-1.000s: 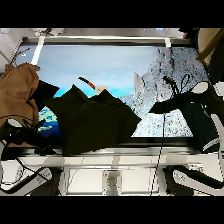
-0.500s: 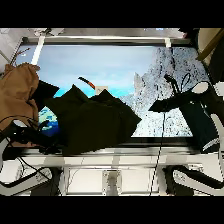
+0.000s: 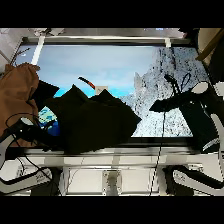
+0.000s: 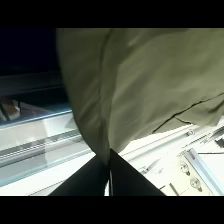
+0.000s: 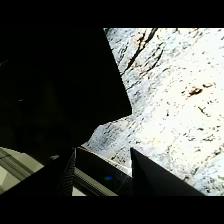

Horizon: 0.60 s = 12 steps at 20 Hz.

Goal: Fold the clothes and pants, and hang the long-sleeved shirts on hangers.

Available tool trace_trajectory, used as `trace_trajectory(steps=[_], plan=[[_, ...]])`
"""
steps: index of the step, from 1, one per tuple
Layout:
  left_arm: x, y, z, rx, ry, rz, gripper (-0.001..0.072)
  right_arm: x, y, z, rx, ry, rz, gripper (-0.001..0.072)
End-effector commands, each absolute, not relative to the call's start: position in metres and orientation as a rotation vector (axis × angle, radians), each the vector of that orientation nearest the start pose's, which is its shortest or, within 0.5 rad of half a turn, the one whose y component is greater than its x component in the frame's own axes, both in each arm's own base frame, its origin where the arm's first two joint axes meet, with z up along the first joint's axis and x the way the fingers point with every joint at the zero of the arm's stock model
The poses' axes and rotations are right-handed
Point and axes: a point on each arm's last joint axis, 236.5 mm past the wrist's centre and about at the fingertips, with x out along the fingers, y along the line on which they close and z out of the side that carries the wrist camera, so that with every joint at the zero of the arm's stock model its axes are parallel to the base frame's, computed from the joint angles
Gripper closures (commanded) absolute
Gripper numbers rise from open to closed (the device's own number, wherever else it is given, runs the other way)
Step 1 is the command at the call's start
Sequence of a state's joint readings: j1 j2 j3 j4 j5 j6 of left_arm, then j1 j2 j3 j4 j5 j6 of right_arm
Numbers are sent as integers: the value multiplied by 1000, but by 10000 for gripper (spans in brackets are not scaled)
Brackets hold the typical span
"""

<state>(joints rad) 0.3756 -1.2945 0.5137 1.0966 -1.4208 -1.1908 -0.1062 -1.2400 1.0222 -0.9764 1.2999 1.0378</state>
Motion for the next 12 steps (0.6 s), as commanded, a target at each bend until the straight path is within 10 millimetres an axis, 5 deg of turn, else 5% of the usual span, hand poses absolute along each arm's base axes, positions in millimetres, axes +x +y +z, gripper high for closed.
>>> trace_trajectory(steps=[1,8,12], plan=[[154,-56,-98,-672,1910,-393,696,338,86,-2,208,1303,558,330],[180,-46,-89,-631,1847,-387,696,321,126,-100,630,1581,558,327],[180,-46,-89,-631,1846,-387,696,322,144,-115,735,1608,587,328]])
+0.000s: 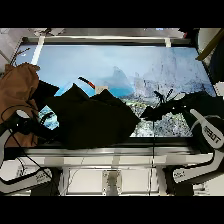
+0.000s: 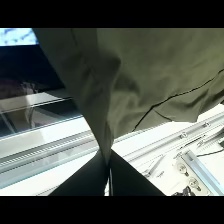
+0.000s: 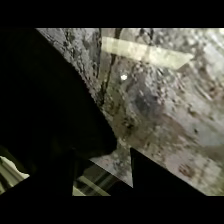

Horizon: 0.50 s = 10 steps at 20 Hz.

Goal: Fold the clothes and pants, and hang the long-sleeved shirts on hangers.

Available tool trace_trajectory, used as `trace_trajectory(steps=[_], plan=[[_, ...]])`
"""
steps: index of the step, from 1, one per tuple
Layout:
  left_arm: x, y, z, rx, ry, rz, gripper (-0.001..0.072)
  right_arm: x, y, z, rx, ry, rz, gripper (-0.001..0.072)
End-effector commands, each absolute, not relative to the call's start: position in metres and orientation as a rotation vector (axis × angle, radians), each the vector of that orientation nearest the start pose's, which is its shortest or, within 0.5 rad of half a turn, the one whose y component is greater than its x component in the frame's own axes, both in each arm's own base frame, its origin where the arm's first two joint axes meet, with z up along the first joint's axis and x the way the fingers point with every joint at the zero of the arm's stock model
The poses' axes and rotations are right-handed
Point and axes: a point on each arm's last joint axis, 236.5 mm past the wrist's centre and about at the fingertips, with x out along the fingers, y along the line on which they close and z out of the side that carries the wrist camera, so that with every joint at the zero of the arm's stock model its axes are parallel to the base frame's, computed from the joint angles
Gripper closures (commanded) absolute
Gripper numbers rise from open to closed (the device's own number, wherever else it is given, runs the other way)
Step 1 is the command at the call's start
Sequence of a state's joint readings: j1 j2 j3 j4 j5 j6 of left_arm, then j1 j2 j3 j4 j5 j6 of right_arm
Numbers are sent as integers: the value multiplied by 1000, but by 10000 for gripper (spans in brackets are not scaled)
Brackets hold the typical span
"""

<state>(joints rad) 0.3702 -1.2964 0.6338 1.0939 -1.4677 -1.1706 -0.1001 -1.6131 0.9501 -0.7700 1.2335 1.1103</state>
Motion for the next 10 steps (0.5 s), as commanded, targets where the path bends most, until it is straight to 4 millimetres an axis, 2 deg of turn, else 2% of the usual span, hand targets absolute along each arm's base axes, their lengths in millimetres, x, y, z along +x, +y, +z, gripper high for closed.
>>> trace_trajectory(steps=[1,5,6,7,8,10], plan=[[180,-46,-89,-631,1846,-387,696,321,148,-116,713,1604,603,328],[180,-46,-89,-632,1848,-388,696,323,163,-120,670,1587,609,337],[178,-47,-88,-634,1853,-393,696,322,169,-117,663,1585,636,466],[177,-47,-85,-636,1861,-401,696,320,175,-111,655,1579,679,636],[176,-48,-82,-636,1869,-411,696,321,178,-103,652,1567,714,702],[183,-45,-72,-624,1859,-427,697,328,180,-79,633,1522,774,702]])
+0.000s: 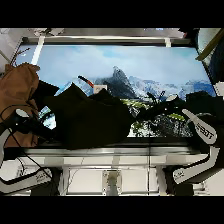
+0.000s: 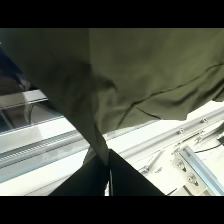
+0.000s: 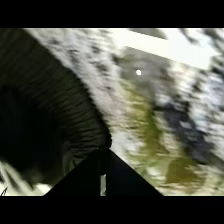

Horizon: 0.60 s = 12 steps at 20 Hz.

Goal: Fold the clothes and pants, and hang the long-sleeved shirts on hangers.

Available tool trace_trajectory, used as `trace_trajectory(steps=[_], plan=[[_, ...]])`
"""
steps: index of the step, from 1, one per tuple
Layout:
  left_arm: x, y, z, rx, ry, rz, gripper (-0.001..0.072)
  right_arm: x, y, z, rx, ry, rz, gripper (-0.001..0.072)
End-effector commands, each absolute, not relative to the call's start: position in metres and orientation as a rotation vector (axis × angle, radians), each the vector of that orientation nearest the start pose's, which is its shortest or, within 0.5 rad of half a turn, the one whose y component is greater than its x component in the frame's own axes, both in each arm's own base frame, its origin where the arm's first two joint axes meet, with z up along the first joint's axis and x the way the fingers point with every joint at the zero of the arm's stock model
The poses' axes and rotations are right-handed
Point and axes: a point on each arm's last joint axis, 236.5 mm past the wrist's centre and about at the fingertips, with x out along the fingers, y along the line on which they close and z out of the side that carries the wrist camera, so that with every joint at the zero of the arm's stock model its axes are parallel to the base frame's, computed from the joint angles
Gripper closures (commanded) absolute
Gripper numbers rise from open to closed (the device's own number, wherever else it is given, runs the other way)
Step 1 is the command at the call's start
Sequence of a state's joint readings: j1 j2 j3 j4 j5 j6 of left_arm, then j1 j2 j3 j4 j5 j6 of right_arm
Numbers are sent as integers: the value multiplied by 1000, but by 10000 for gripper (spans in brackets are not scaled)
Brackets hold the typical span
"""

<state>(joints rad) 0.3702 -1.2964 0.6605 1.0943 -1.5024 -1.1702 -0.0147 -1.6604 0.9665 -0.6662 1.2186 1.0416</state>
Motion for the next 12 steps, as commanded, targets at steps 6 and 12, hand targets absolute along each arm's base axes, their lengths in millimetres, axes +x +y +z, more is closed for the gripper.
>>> trace_trajectory(steps=[6,12], plan=[[254,-63,27,-643,1566,-609,697,359,162,58,501,1240,874,702],[282,-111,234,-457,944,-904,697,312,166,264,215,771,915,703]])
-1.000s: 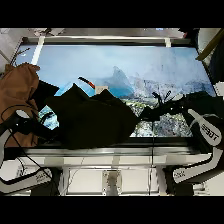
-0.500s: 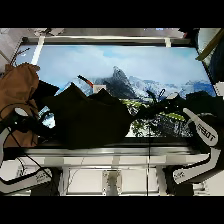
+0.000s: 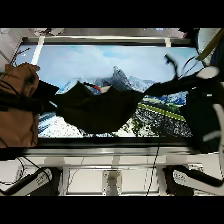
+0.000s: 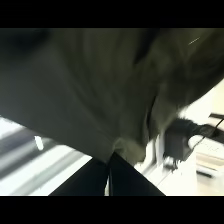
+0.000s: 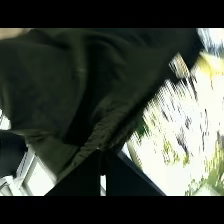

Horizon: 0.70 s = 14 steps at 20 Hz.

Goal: Fold the clothes and pants, and hang the long-sleeved shirts on hangers.

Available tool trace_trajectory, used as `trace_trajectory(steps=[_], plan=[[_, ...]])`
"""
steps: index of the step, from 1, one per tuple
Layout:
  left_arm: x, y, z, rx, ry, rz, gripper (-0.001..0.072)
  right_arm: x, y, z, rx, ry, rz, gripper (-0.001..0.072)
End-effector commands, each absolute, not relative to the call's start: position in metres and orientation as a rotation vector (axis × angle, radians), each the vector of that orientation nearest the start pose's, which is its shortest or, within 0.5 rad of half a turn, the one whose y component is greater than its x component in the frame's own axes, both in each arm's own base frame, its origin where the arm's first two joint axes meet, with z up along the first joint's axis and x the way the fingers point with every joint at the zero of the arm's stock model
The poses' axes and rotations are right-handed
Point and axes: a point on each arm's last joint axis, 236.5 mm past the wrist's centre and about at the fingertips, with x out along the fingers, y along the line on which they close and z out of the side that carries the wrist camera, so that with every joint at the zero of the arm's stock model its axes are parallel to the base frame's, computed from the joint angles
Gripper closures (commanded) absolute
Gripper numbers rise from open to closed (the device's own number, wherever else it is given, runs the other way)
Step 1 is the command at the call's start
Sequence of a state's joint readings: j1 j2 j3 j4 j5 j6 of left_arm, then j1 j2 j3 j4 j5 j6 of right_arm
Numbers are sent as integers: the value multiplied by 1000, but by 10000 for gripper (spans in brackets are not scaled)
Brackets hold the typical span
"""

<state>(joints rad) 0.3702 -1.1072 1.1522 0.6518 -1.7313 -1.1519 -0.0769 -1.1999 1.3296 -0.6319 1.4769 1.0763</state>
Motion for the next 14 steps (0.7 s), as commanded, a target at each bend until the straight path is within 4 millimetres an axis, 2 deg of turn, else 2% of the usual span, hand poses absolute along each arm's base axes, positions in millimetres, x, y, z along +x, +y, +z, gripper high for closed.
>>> trace_trajectory(steps=[1,2,4,6,8,9,11,12,14], plan=[[278,-113,260,-397,870,-883,697,298,167,297,178,691,909,703],[275,-114,284,-339,788,-862,697,281,168,329,153,615,899,703],[271,-112,337,-250,592,-778,697,249,169,378,118,495,866,703],[267,-103,390,-212,396,-662,698,225,165,408,107,428,815,703],[254,-97,429,-157,251,-568,699,207,165,426,115,398,802,703],[249,-91,441,-121,205,-512,699,200,166,431,112,394,803,703],[247,-72,446,-66,191,-388,699,193,166,440,106,377,798,703],[248,-62,442,-67,208,-338,699,195,163,439,100,377,780,704],[261,-50,434,-87,241,-311,699,216,147,423,84,430,700,705]])
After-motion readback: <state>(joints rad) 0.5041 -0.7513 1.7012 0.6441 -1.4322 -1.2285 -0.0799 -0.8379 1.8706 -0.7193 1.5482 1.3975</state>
